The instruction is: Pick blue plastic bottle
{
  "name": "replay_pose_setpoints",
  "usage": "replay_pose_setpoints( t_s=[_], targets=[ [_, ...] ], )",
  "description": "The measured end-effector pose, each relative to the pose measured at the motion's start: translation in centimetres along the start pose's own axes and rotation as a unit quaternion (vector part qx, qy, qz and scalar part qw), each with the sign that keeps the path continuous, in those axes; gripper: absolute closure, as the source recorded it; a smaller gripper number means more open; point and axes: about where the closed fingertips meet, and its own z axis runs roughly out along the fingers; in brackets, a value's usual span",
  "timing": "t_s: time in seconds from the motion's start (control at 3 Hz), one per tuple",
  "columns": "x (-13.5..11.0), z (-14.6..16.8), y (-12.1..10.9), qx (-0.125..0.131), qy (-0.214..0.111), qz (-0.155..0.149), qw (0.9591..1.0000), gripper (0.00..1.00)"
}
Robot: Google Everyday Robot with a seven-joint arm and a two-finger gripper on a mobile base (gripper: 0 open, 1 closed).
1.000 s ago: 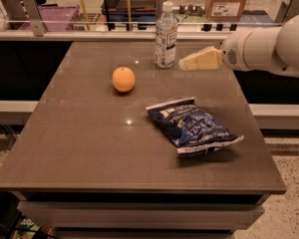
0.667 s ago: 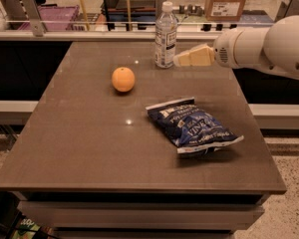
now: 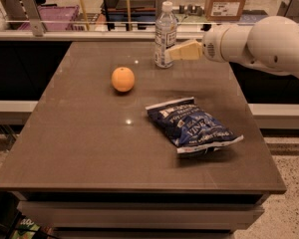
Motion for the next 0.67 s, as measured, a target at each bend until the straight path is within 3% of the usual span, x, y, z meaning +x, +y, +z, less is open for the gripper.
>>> replay_pose_setpoints(
  t_s=[0.67],
  targets=[
    [-2.0,4.0,0.9,-0.024,-0.019,-0.015,0.9994,0.0]
  ],
)
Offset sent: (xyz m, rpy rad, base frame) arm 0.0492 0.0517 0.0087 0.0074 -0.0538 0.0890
